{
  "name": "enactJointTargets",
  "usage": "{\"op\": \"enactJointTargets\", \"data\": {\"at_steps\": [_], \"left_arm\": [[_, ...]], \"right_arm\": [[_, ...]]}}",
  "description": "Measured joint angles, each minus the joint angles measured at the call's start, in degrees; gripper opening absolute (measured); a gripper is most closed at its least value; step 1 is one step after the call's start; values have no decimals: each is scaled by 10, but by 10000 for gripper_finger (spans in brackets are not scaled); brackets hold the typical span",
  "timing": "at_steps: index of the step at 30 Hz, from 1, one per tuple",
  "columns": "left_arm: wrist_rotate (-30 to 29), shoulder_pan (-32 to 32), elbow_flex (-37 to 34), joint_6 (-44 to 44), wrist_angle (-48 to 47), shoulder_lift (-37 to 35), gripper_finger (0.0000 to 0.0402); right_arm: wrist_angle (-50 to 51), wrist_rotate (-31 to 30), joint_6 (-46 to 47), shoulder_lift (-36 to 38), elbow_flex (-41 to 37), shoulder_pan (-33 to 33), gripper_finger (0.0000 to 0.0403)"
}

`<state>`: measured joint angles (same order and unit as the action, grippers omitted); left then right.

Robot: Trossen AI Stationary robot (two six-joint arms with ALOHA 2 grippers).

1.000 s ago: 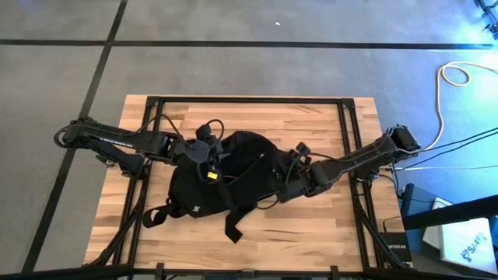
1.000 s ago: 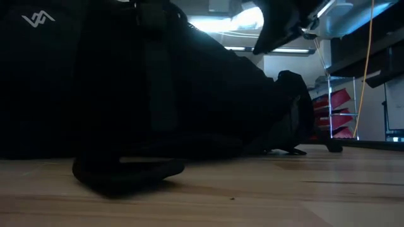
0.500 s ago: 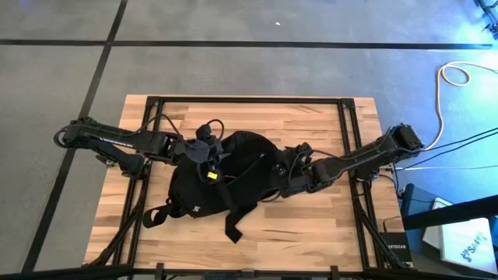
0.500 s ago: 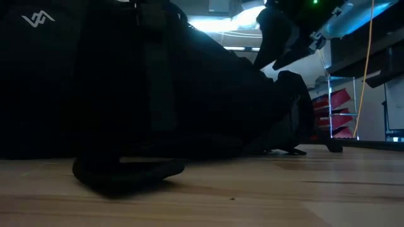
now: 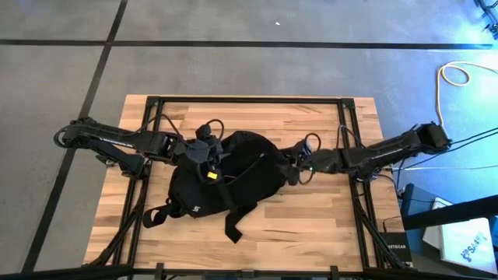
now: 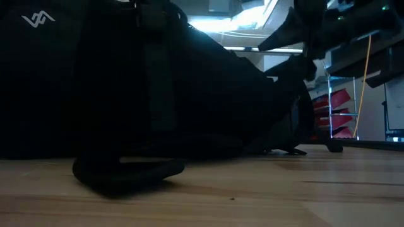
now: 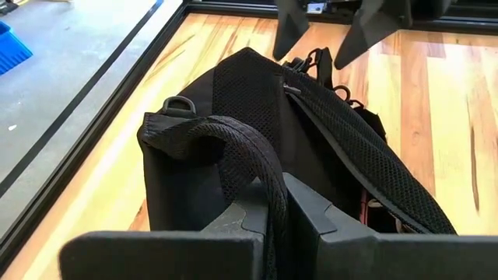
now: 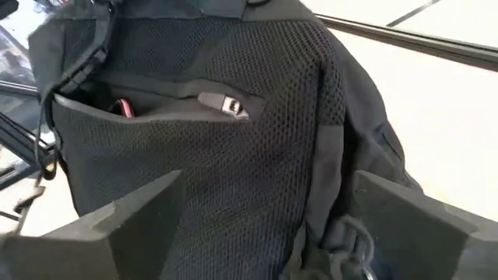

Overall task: Unpack backpack
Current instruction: Close the black backpack

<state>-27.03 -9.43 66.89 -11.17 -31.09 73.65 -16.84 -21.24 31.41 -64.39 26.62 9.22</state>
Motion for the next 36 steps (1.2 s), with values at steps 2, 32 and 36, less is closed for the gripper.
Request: {"op": "enactJointTargets", "data": {"at_steps": [2,32,36], "left_arm": [[0,0,0,0,0,0,6],[0,0,0,0,0,0,5],[0,0,0,0,0,0,6]], "right_arm": [[-4,18,-10,-6,0,-18,359],[-129,264,-115,-123,0,-168,347],[-138,294,-122,-123,0,-168,318]]}}
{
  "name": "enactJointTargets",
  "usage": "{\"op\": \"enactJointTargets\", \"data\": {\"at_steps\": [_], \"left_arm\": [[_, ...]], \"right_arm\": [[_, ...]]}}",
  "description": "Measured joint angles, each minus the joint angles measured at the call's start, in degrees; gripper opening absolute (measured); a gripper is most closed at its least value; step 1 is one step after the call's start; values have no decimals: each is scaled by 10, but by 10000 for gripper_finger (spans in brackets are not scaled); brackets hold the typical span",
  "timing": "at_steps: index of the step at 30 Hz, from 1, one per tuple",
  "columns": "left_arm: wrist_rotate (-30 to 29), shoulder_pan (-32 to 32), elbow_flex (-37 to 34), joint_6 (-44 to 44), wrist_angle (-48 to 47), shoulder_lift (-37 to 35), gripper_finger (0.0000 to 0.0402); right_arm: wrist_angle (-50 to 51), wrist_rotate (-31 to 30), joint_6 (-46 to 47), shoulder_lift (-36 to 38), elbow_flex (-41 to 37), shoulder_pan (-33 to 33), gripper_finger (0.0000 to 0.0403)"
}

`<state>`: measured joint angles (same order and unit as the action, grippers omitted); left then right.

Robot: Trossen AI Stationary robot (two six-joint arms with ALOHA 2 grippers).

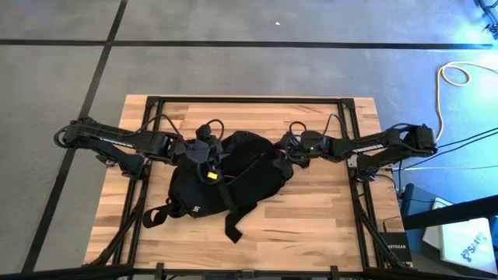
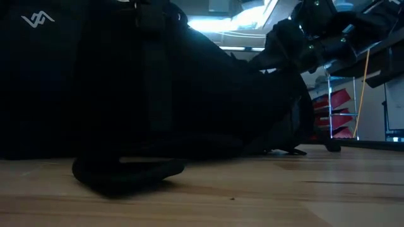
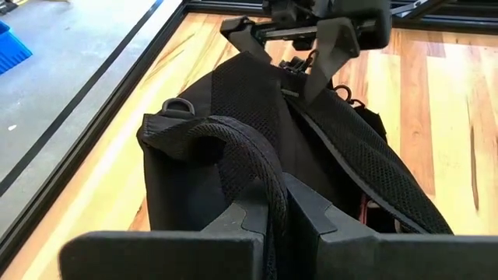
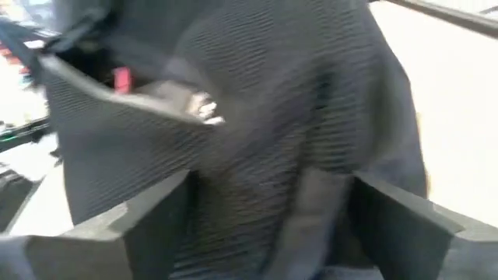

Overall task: Unpack backpack
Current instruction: Close the black backpack

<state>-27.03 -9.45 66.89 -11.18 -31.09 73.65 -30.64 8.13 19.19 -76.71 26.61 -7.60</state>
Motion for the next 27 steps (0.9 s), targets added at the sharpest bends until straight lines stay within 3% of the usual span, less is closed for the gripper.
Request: {"op": "enactJointTargets", "data": {"at_steps": [3,12,15,21,27], "left_arm": [[0,0,0,0,0,0,6],[0,0,0,0,0,0,6],[0,0,0,0,0,0,5],[0,0,0,0,0,0,5],[0,0,0,0,0,0,5]], "right_arm": [[-6,42,3,2,0,0,293],[-16,39,-12,4,0,0,224],[-22,36,-16,4,0,0,170],[-26,56,-17,4,0,0,25],[-28,62,-25,4,0,0,6]]}}
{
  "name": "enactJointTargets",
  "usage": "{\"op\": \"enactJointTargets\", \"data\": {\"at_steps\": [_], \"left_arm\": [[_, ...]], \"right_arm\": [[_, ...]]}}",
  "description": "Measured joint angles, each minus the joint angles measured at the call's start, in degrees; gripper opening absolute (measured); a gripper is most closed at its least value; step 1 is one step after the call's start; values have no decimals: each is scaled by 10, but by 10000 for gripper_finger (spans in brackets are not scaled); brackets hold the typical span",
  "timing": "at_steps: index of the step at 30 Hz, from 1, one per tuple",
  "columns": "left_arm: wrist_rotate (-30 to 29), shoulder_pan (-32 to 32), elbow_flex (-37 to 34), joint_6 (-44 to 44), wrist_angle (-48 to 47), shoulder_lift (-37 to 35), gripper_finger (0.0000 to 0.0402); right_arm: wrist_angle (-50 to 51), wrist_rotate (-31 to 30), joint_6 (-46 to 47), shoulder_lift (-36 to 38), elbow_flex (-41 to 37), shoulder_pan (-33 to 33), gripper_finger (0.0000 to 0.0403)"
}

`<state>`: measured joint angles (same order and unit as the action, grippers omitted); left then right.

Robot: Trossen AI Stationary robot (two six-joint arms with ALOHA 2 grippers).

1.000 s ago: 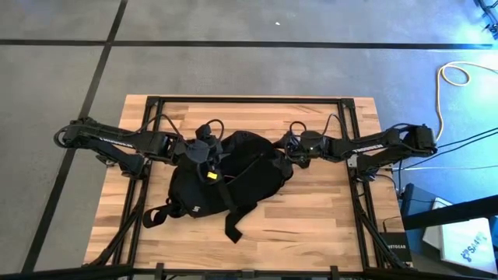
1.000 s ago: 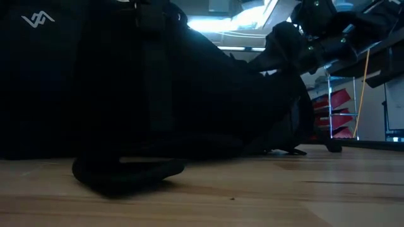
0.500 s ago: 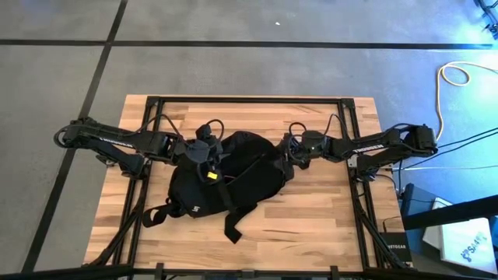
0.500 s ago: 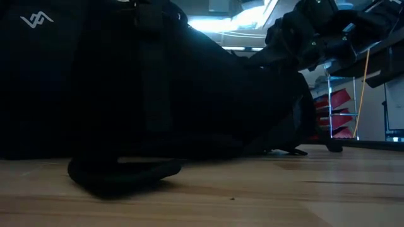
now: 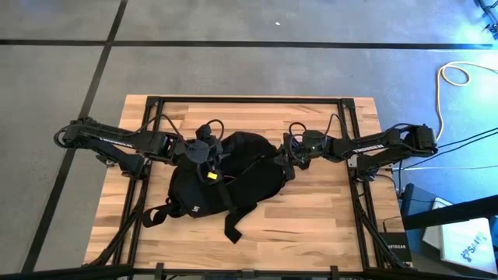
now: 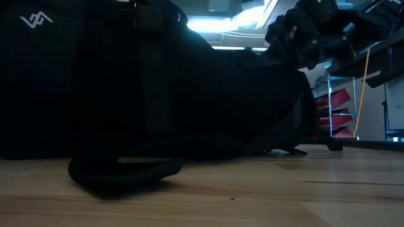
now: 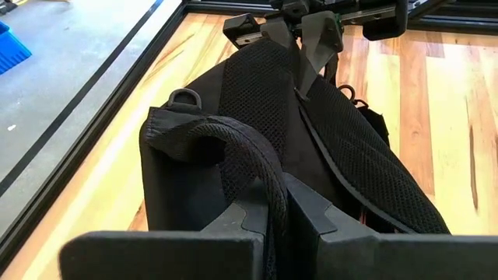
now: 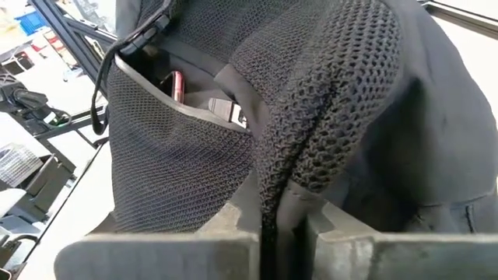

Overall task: Unpack backpack
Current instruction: Close the black backpack

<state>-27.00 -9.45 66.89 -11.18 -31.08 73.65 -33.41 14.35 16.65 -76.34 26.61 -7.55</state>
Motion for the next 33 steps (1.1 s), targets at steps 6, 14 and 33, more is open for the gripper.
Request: {"op": "enactJointTargets", "data": {"at_steps": [6,14,33], "left_arm": [[0,0,0,0,0,0,5],[0,0,0,0,0,0,6],[0,0,0,-18,10,0,6]], "right_arm": [[-2,2,-4,0,0,0,2],[-13,15,9,0,0,0,1],[-14,20,25,0,0,16,0]]}}
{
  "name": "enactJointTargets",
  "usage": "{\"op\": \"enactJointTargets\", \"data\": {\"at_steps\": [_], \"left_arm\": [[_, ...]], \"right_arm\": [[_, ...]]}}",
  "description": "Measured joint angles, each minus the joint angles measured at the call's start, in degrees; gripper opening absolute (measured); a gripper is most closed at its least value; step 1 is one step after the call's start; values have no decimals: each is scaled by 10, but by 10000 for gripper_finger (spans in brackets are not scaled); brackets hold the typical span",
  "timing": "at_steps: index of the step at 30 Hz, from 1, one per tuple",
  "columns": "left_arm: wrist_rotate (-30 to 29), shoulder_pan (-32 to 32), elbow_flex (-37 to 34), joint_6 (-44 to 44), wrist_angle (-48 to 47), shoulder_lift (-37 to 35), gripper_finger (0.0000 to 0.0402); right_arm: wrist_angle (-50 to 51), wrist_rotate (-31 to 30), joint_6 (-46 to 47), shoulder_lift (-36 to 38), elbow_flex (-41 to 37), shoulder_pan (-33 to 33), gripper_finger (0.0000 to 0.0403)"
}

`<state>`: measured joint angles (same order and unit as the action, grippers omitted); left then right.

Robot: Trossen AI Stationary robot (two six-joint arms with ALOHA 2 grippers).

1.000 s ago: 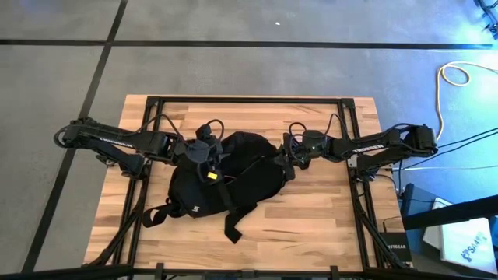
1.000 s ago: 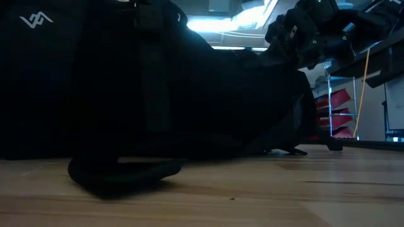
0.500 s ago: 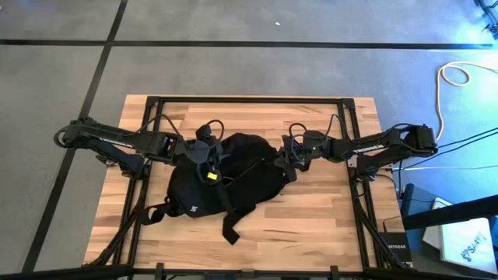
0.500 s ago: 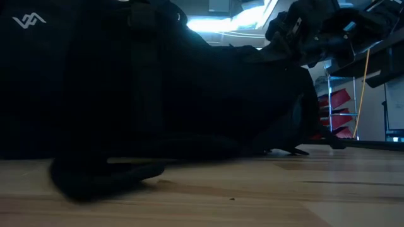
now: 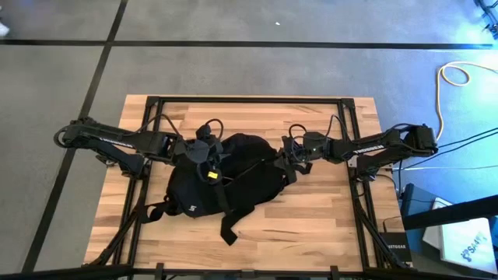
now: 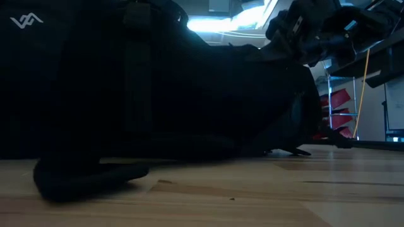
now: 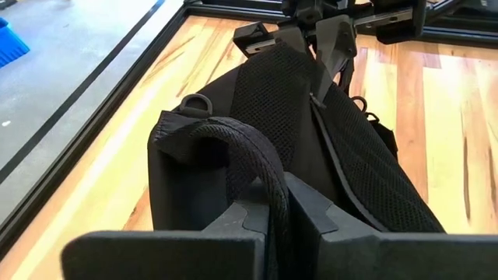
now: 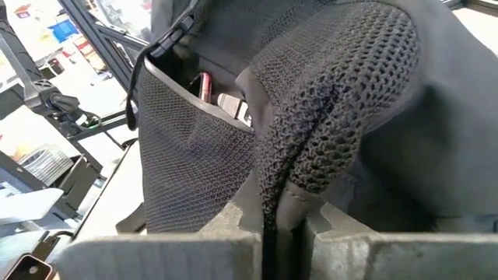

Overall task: Unpack backpack
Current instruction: Close the black backpack

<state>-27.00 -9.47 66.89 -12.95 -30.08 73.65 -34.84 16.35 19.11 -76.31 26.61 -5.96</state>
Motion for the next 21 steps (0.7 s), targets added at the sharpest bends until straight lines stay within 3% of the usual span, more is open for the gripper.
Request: {"op": "enactJointTargets", "data": {"at_steps": [16,21], "left_arm": [[-10,6,0,14,9,4,6],[-13,8,0,-45,-23,11,57]], "right_arm": [[16,-39,-31,-2,0,0,0],[16,-39,-50,-2,0,0,0]]}}
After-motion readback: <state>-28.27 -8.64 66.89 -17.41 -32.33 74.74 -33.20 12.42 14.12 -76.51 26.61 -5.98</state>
